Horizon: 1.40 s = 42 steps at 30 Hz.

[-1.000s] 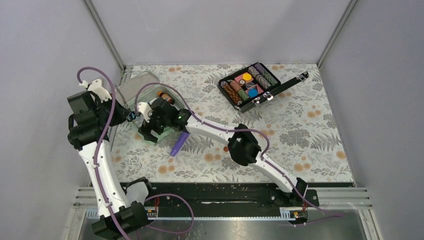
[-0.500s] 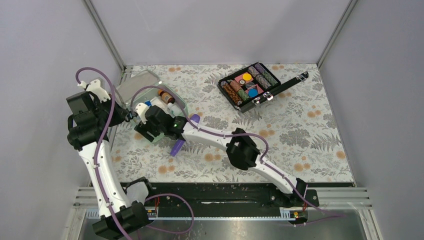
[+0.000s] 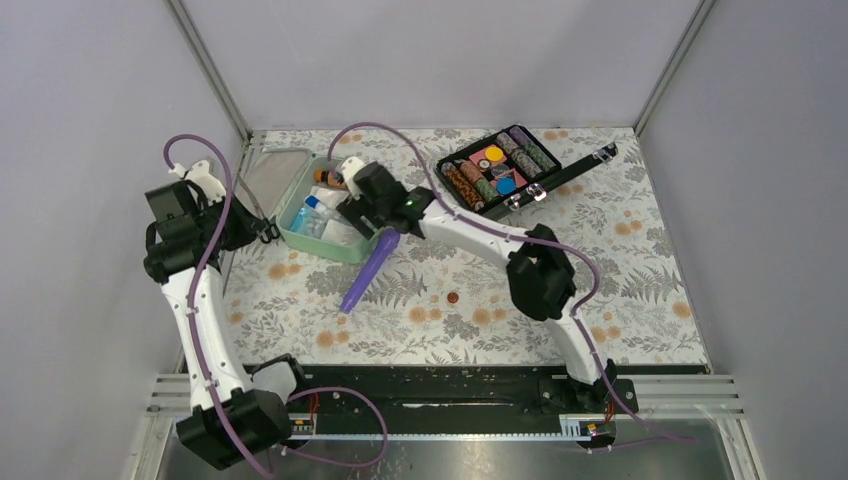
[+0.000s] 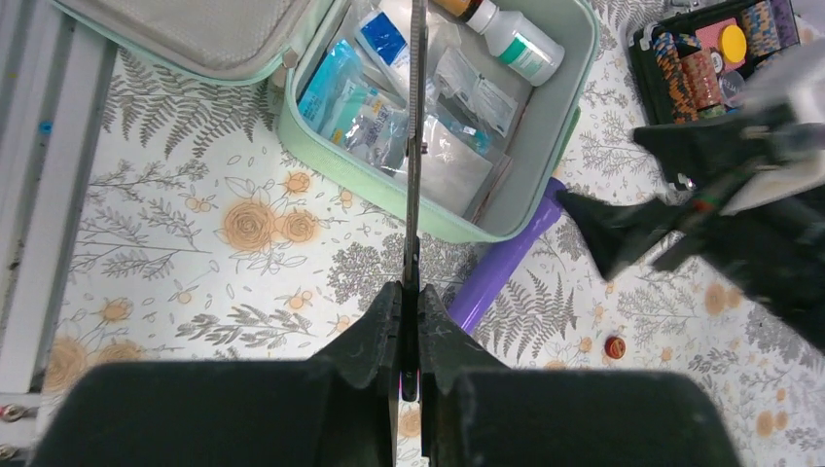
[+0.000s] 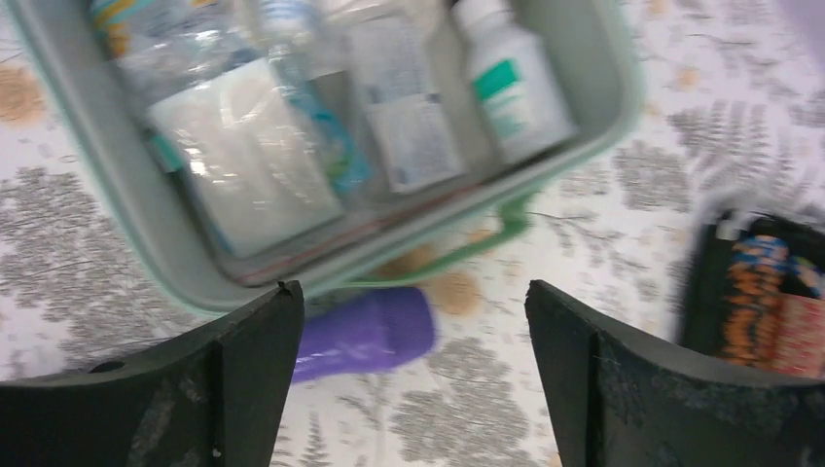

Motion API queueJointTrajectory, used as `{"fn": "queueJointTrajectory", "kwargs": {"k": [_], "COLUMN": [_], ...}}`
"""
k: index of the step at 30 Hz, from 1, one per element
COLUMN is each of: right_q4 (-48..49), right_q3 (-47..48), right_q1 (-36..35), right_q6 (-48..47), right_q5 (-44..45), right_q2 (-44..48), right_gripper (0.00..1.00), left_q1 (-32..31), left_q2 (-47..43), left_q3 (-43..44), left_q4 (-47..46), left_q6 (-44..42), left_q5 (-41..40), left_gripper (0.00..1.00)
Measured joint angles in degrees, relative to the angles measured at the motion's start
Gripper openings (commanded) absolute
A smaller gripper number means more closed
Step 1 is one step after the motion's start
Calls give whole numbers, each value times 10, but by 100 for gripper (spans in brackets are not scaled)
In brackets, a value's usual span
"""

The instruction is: Organize the medicine kit

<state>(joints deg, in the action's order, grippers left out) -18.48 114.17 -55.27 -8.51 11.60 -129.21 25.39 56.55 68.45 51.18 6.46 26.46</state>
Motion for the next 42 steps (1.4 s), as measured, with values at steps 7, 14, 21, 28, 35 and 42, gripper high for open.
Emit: {"fn": "queueJointTrajectory", "kwargs": {"k": [7, 14, 21, 28, 35, 42], "right_q4": [10, 12, 76, 102, 79, 71], "right_q3": [-59, -67, -5, -5, -12, -51], "right_q1": [47, 31, 30, 30, 32, 42], "right_q6": [-73, -83, -69, -43, -62, -130], "right_q5": [-127, -313, -365, -347, -264, -200], "right_q2": [90, 107, 22, -45, -47, -11], "right_gripper": [99, 100, 95, 88, 69, 65], "left_q1": [0, 0, 21, 31, 31, 32], "left_q2": [48, 75, 106, 151, 166, 168], "left_q3": [-41, -76, -75, -97, -99, -96], "left_q4": [-52, -110, -154, -241, -248, -260], "left_q6": [49, 127, 193, 301, 322, 335], "left_q5": [5, 15, 61, 98, 98, 98], "left_gripper": [0, 0, 0, 0, 0, 0]}}
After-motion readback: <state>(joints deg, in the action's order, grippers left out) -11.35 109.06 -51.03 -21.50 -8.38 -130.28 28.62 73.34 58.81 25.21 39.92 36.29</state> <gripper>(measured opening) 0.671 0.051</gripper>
